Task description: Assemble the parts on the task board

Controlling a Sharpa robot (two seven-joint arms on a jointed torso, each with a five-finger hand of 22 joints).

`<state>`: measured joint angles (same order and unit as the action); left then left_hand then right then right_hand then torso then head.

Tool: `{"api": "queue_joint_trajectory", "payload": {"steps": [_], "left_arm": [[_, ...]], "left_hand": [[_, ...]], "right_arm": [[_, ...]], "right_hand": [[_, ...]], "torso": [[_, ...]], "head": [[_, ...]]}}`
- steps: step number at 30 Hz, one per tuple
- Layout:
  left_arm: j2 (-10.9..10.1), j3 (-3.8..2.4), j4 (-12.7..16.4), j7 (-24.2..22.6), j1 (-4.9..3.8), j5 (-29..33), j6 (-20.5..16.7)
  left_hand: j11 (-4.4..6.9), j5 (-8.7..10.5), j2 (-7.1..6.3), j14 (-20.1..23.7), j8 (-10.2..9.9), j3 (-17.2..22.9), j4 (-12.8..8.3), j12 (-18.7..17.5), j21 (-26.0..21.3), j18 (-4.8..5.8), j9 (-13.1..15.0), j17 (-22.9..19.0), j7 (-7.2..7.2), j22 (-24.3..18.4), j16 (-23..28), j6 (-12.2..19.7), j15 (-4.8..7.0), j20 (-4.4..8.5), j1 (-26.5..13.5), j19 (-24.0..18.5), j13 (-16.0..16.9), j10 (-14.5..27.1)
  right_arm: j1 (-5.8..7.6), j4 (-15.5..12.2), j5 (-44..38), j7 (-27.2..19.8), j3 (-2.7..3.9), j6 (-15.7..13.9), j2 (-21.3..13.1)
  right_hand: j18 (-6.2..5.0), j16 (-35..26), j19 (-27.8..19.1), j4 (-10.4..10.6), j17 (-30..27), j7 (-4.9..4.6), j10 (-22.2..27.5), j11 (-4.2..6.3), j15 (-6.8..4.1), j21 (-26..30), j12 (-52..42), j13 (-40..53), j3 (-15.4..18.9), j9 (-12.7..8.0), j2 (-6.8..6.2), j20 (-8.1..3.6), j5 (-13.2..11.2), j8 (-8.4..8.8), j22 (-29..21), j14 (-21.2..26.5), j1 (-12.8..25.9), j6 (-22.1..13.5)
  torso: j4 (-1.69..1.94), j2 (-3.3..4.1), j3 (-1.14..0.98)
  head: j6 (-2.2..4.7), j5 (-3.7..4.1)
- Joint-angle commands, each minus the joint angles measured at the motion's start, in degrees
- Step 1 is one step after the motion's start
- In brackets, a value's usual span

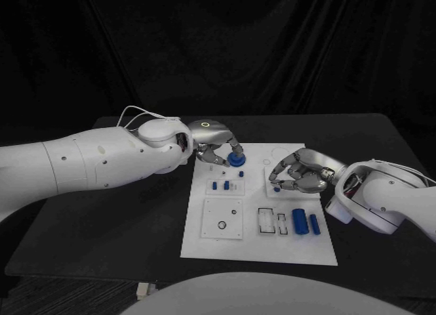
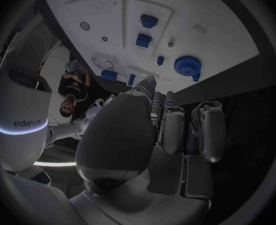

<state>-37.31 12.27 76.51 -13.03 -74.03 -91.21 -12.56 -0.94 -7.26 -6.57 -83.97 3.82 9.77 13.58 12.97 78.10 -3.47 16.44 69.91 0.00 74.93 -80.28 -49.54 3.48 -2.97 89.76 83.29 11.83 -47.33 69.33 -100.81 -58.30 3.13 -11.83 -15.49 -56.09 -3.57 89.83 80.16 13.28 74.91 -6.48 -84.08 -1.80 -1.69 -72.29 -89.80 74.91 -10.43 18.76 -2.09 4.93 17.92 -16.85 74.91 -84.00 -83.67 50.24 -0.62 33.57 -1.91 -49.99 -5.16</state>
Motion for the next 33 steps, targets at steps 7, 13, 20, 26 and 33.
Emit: {"api": "queue_joint_trajectory", "payload": {"steps": [7,13,20,26,33], "left_arm": [[4.01,-0.08,-3.60,-1.92,1.17,-17.92,-4.83],[5.99,-0.09,-5.07,-1.53,1.91,-19.85,-6.38],[7.43,-0.09,-6.30,-0.64,2.77,-20.32,-6.08],[8.29,-0.10,-7.42,-0.28,3.31,-20.41,-5.77],[9.25,-0.10,-8.42,0.23,3.57,-20.44,-4.45]], "left_hand": [[1.16,1.16,-0.25,-0.80,0.22,0.92,-1.07,-0.53,-0.79,0.35,-1.42,-0.44,0.63,10.83,0.11,-1.84,0.96,0.67,-0.87,0.23,-1.63,-1.01],[1.39,0.75,-0.37,-0.68,0.35,2.49,-1.86,0.18,-1.52,0.30,-2.50,-0.85,0.39,10.67,0.31,-3.05,1.41,1.21,-1.21,0.13,-2.24,-3.40],[1.29,0.41,-0.47,-0.50,0.27,3.28,-2.18,0.57,-2.05,0.20,-2.90,-1.24,0.45,10.54,0.48,-3.23,1.30,1.23,-1.28,-0.08,-2.29,-4.39],[1.07,0.23,-0.58,-0.35,0.12,3.72,-2.26,0.72,-2.34,0.17,-3.21,-1.49,0.14,10.49,0.59,-3.03,1.15,1.14,-1.55,-0.20,-2.35,-4.86],[0.85,0.31,-0.67,-0.15,-0.02,4.09,-2.28,0.75,-2.77,0.10,-3.51,-1.90,-0.26,10.39,0.78,-2.70,0.97,1.01,-1.92,-0.39,-2.44,-5.11]], "right_arm": [[-0.14,-0.39,-0.09,-0.64,0.02,-0.49,-0.19],[-0.14,-0.29,-0.09,-0.49,0.02,-0.08,-0.04],[-0.14,-0.28,-0.09,-0.38,0.02,0.20,0.05],[-0.14,-0.38,-0.09,-0.33,0.02,0.25,0.01],[-0.14,-0.34,-0.09,-0.30,0.02,0.30,0.02]], "right_hand": [[-0.53,0.17,0.22,0.00,15.09,0.04,-5.92,-0.29,0.36,-0.28,-0.20,15.09,0.07,-0.07,-0.07,0.08,-0.17,-0.27,9.69,-6.00,0.18,0.53],[-0.54,0.17,0.23,-0.10,15.09,0.05,-5.92,-0.29,0.35,-0.26,-0.20,15.09,0.04,-0.08,-0.09,0.07,-0.07,-0.31,9.69,-6.00,0.05,0.57],[-0.55,0.17,0.20,-0.15,15.09,0.05,-5.92,-0.28,0.35,-0.20,-0.20,15.09,0.02,-0.09,-0.10,0.07,0.00,-0.33,9.67,-6.00,-0.03,0.59],[-0.55,0.17,0.20,-0.15,15.09,0.05,-5.92,-0.28,0.35,-0.20,-0.20,15.09,0.02,-0.09,-0.10,0.07,0.00,-0.33,9.67,-6.00,-0.03,0.59],[-0.55,0.17,0.20,-0.15,15.09,0.05,-5.92,-0.28,0.35,-0.20,-0.20,15.09,0.02,-0.09,-0.10,0.07,0.00,-0.33,9.67,-6.00,-0.03,0.59]], "torso": [[-0.02,0.05,0.03],[-0.08,0.03,-0.01],[-0.05,-0.04,-0.01],[-0.06,-0.04,-0.01],[-0.05,-0.03,-0.01]], "head": [[-0.01,0.28],[-0.01,0.34],[-0.01,0.21],[-0.01,0.10],[-0.01,0.04]]}}
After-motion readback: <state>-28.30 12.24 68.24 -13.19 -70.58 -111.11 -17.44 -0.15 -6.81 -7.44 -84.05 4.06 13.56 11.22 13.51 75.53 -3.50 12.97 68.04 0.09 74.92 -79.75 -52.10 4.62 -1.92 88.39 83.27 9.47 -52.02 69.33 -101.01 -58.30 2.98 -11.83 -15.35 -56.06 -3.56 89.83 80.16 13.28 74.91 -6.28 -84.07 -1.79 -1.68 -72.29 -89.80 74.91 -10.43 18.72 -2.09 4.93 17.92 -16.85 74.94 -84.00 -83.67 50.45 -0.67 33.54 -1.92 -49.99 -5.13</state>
